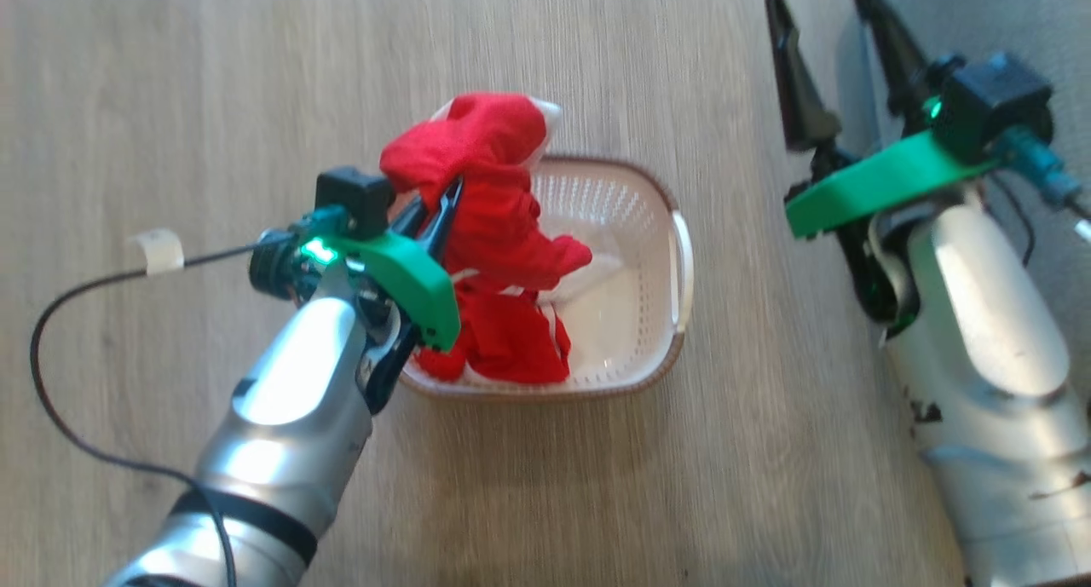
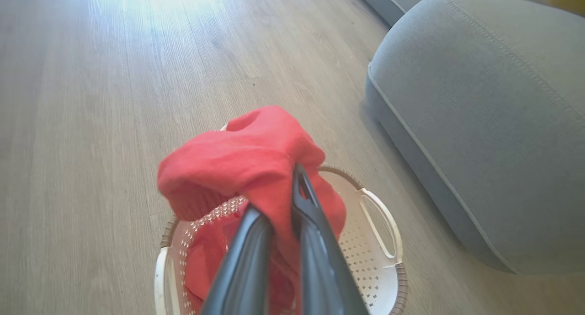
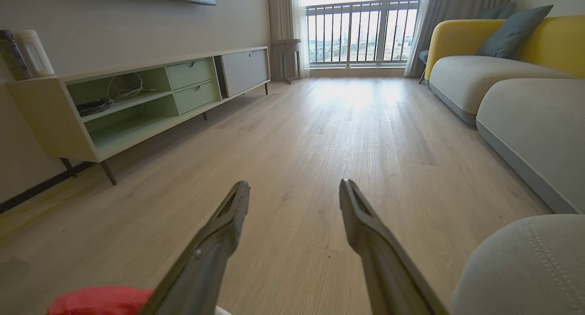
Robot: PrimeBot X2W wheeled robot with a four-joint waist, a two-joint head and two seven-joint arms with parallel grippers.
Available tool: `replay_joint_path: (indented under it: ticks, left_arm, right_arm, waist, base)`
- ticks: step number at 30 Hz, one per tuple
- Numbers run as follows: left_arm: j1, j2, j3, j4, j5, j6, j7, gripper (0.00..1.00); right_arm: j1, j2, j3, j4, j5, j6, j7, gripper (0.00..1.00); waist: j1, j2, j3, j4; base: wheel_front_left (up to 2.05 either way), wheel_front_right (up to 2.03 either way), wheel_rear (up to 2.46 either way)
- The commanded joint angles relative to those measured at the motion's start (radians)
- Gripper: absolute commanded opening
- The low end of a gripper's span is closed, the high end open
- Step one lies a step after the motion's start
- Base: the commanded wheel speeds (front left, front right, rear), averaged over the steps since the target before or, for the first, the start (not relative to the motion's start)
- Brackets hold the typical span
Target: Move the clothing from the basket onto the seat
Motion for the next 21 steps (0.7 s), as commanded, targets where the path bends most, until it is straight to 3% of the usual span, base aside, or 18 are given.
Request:
replay_joint_path:
  ticks: [1, 14, 21]
  left_arm:
    - [0.021, 0.016, 0.044, -0.041, 0.013, -0.001, -0.013, 0.00]
    - [0.139, 0.015, 0.125, -0.127, 0.055, -0.001, -0.014, 0.00]
    - [0.149, 0.017, 0.158, -0.230, 0.079, -0.001, -0.014, 0.00]
  right_arm:
    - [0.027, 0.001, 0.022, -0.017, 0.011, 0.000, -0.006, 1.00]
    - [0.162, 0.009, 0.033, 0.051, 0.043, 0.000, -0.006, 1.00]
    - [0.215, 0.013, 0.023, 0.060, 0.049, 0.000, -0.006, 1.00]
  waist:
    - [0.0002, -0.0001, -0.106, 0.021]
    - [0.0002, -0.0001, -0.298, 0.029]
    - [0.0002, -0.0001, -0.350, 0.037]
  base:
    - [0.00, 0.00, 0.00]
    - [0.00, 0.00, 0.00]
    - [0.00, 0.00, 0.00]
